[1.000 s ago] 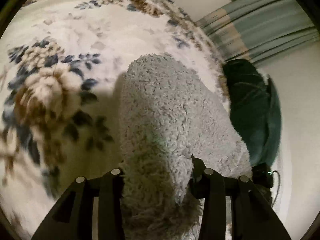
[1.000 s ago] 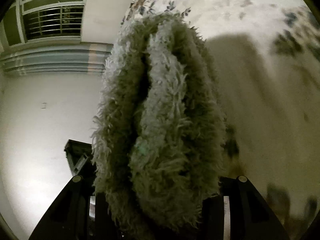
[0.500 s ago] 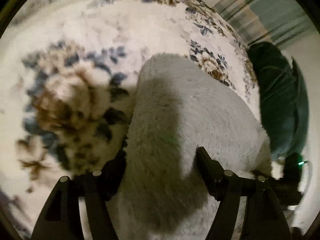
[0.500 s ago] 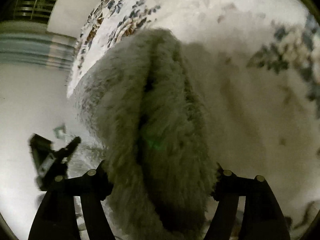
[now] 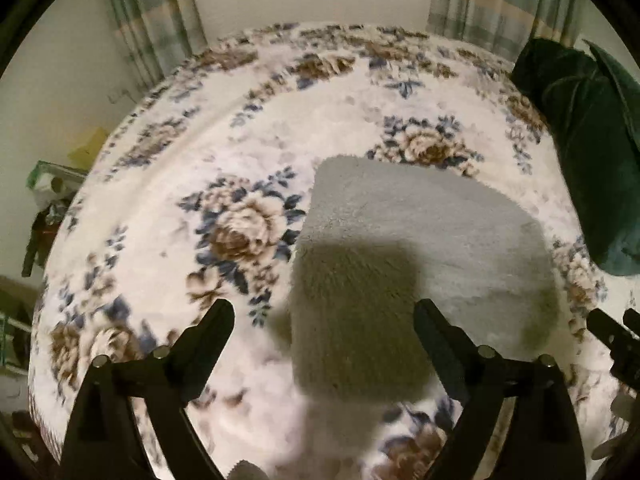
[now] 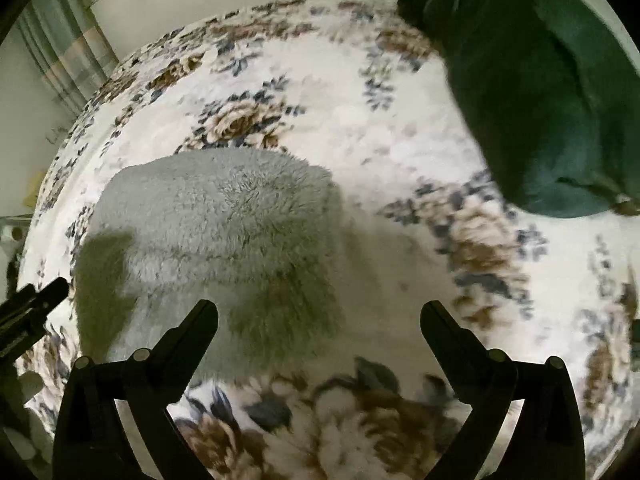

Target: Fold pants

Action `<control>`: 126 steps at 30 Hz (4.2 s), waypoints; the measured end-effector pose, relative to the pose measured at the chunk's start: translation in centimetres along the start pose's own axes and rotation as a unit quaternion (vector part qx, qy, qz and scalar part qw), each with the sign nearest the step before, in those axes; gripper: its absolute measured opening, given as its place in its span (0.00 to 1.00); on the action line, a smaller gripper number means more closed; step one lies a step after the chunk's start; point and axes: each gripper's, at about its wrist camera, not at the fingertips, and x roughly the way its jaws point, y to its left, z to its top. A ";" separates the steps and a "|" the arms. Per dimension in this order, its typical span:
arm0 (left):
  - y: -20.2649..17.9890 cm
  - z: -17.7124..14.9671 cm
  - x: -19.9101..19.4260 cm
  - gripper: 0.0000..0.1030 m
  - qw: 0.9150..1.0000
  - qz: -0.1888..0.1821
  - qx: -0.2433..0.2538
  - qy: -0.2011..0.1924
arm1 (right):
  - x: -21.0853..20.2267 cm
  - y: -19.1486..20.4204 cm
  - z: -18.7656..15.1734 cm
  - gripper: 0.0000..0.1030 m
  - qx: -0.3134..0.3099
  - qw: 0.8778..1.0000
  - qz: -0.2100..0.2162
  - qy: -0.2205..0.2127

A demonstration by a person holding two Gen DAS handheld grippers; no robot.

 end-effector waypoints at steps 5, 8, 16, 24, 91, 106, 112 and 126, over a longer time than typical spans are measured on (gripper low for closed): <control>-0.8 -1.2 -7.8 0.91 0.999 0.006 -0.014 -0.035 | -8.9 -1.8 -2.6 1.00 -0.005 0.999 -0.008 -0.040; -1.5 -2.4 -13.0 0.91 0.998 0.006 -0.018 -0.054 | -13.9 -3.1 -4.0 1.00 -0.004 0.998 0.000 -0.059; -4.1 -6.9 -27.8 0.91 0.994 0.019 -0.008 -0.105 | -30.8 -6.4 -9.0 1.00 -0.018 0.992 0.020 -0.121; -6.6 -12.3 -41.6 0.91 0.989 0.008 -0.002 -0.146 | -46.6 -9.7 -15.2 1.00 -0.029 0.983 0.037 -0.176; -3.2 -19.7 -57.3 1.00 0.980 0.010 -0.025 -0.197 | -68.9 -10.8 -26.2 1.00 -0.068 0.967 0.065 -0.238; -3.9 -19.3 -57.9 1.00 0.979 0.005 -0.020 -0.201 | -69.2 -10.3 -27.4 1.00 -0.066 0.968 0.061 -0.234; -4.0 -19.4 -58.1 1.00 0.979 0.006 -0.019 -0.202 | -69.5 -10.3 -27.8 1.00 -0.064 0.968 0.059 -0.235; -4.3 -19.4 -58.2 1.00 0.979 0.010 -0.019 -0.203 | -69.7 -10.8 -27.6 1.00 -0.061 0.968 0.061 -0.236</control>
